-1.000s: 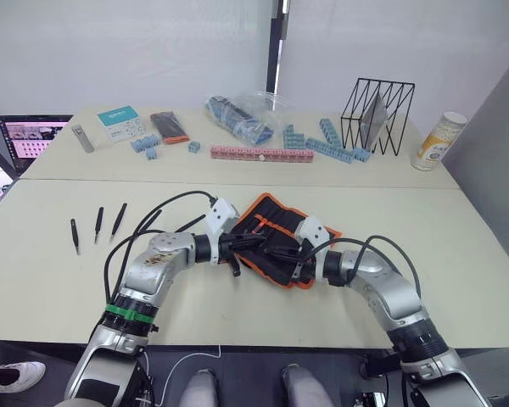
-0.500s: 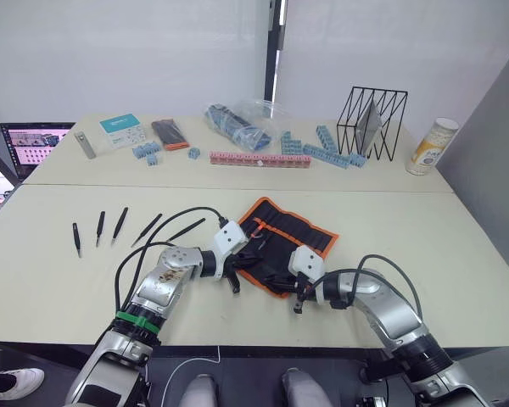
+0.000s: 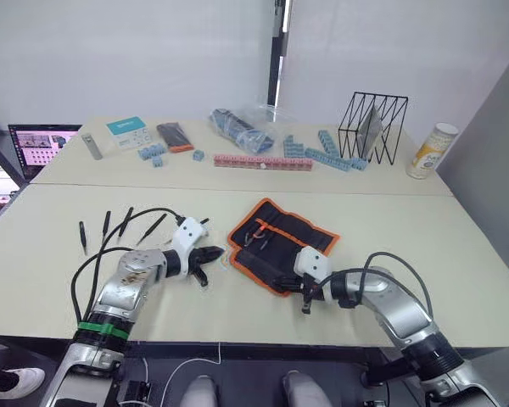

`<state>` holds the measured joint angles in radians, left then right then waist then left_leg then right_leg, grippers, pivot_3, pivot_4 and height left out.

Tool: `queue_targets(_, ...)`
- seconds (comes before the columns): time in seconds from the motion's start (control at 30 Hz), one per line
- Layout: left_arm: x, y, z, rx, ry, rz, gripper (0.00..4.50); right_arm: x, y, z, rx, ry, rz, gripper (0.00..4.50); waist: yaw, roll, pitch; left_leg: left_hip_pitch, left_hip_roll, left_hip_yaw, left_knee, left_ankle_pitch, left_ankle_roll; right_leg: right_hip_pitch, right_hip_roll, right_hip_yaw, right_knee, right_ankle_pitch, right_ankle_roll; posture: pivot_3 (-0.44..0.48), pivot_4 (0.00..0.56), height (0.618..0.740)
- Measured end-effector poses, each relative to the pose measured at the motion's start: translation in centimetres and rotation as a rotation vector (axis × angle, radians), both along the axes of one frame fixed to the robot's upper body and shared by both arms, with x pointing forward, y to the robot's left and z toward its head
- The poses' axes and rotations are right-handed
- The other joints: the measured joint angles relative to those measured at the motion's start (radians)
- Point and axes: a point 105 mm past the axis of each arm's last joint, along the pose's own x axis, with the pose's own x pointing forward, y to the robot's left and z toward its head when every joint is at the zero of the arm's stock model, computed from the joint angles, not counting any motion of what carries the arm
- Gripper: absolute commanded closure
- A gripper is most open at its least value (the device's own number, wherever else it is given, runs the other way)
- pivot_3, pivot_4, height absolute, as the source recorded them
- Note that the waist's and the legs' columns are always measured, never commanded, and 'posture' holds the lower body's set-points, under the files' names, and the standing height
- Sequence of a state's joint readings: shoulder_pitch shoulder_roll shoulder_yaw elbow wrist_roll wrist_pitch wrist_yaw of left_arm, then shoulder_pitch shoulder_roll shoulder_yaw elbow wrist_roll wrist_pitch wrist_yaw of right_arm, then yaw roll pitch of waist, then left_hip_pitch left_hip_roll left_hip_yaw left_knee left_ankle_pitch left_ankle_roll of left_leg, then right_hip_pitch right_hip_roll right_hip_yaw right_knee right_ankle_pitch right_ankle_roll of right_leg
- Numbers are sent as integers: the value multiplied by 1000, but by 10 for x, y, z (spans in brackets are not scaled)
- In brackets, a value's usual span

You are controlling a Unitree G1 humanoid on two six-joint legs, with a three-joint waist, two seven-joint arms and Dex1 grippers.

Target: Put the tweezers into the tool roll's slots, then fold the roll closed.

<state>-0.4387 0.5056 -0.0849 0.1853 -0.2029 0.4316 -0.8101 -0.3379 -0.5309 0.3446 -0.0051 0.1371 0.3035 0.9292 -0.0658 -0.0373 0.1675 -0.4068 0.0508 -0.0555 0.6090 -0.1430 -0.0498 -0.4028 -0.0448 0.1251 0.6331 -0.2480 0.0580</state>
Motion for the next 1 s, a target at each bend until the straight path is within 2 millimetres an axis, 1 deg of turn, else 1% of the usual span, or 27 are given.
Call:
queue_targets(0.07,1,-3,11,-59,-17,15,4485,0,0,1,1,1,3,4500,-1,0,0,-2,0,1,0,0,0,4,0,0,-3,0,0,0,150,740)
queue_targets(0.13,0,-11,24,-135,-41,3,4485,-1,0,2,1,4,8,4500,-2,-1,0,-2,0,1,0,0,0,6,0,0,-3,1,1,0,150,740)
queue_targets(0.23,-2,-33,48,-260,-88,-46,4485,-2,0,3,-3,5,14,4500,0,-1,0,-2,0,0,-1,0,0,5,0,0,-3,1,2,0,150,740)
queue_targets(0.27,-2,-44,58,-291,-116,-68,4485,-2,0,4,-2,3,17,4500,2,-1,0,-3,0,0,-2,0,0,5,0,0,-3,1,2,0,150,740)
queue_targets(0.33,-1,-61,67,-290,-140,-103,4485,-1,-1,5,2,6,12,4500,2,-1,0,-2,0,0,-1,0,0,5,0,0,-3,1,2,0,150,740)
queue_targets(0.4,-2,-73,63,-239,-136,-125,4485,-1,0,6,11,12,12,4500,-1,-1,0,-2,-1,0,-1,0,0,5,0,1,-4,1,2,0,150,740)
queue_targets(0.47,-2,-81,48,-189,-97,-129,4485,0,2,9,35,28,8,4500,-3,-1,0,-4,-1,1,-1,0,1,4,0,1,-4,1,2,0,150,740)
queue_targets(0.53,-7,-83,27,-119,-39,-129,4485,0,2,11,59,55,3,4500,-5,-1,0,-8,-1,1,-1,1,1,0,0,1,-3,1,2,0,150,740)
queue_targets(0.6,-15,-78,-2,-32,51,-121,4485,1,1,15,77,79,-1,4500,-6,0,0,-10,-1,0,-2,3,6,-2,0,2,-2,2,3,0,150,740)
queue_targets(0.63,-16,-79,-2,-27,41,-126,4485,4,-1,16,91,90,-12,4500,-4,-1,1,-11,-1,-1,-2,3,5,-2,1,1,-1,2,3,0,150,740)
queue_targets(0.77,-16,-80,-2,-18,36,-125,4485,14,-2,37,172,77,-4,4500,-3,0,1,-10,-1,-1,-2,3,4,-2,1,1,-3,2,3,0,150,740)
queue_targets(0.83,-16,-80,-2,-12,29,-125,4485,19,-1,40,181,67,3,4500,-3,0,1,-10,-1,-1,-2,3,4,-2,1,1,-3,2,3,0,150,740)
queue_targets(0.93,-16,-79,-2,-5,12,-130,4485,25,7,31,193,82,-3,4500,-3,0,1,-10,-1,-1,-2,2,4,-2,1,1,-3,2,3,0,150,740)
queue_targets(1.0,-16,-79,-3,0,-2,-135,4485,25,17,17,184,106,9,4500,-4,0,1,-10,-1,-1,-2,2,4,-2,1,1,-3,2,3,0,150,740)
